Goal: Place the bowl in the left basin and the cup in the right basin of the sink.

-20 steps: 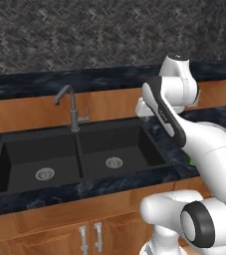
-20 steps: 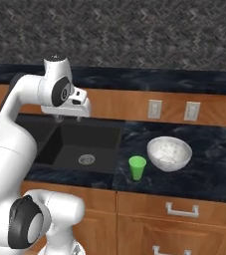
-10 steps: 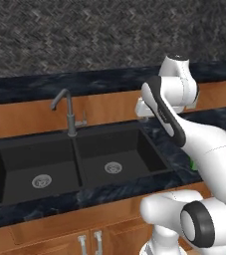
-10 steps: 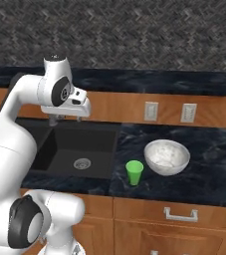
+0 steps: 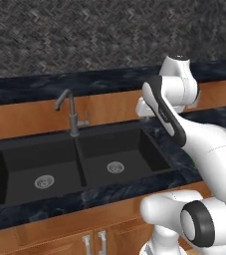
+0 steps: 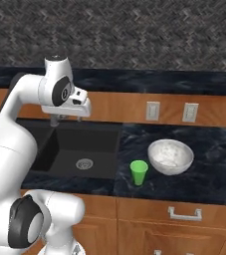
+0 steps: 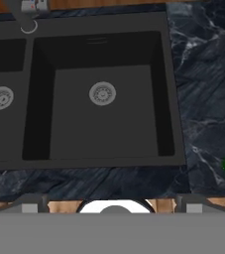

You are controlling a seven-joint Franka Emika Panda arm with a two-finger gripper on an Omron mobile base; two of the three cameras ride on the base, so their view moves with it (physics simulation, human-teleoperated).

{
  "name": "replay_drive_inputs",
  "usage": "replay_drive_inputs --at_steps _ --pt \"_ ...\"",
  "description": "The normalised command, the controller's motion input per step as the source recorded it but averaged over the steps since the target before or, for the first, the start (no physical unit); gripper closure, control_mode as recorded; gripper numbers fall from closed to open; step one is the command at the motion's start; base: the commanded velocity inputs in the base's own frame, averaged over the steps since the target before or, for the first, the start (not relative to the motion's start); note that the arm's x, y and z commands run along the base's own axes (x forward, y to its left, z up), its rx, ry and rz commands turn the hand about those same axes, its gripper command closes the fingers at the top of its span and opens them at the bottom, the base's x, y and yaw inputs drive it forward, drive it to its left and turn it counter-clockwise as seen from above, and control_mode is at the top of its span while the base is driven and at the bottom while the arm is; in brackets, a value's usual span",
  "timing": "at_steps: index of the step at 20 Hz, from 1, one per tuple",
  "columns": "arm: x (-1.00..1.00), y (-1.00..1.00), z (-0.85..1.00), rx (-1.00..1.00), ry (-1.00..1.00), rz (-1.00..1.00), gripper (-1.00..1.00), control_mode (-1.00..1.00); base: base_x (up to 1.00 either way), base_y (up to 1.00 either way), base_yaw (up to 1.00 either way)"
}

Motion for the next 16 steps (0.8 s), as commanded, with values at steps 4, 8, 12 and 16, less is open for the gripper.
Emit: replay_drive_inputs --at_steps 4,8,12,16 --pt "0.00 0.00 0.00 0.00 0.00 0.00 -1.00 1.00 0.04 0.41 0.00" --pt "0.00 0.00 0.00 0.00 0.00 0.00 -1.00 1.00 0.22 0.29 0.00" --pt "0.00 0.00 0.00 0.00 0.00 0.00 -1.00 1.00 0.43 0.04 0.05" --pt "0.00 0.00 0.00 0.00 0.00 0.00 -1.00 1.00 0.39 -0.14 0.15"
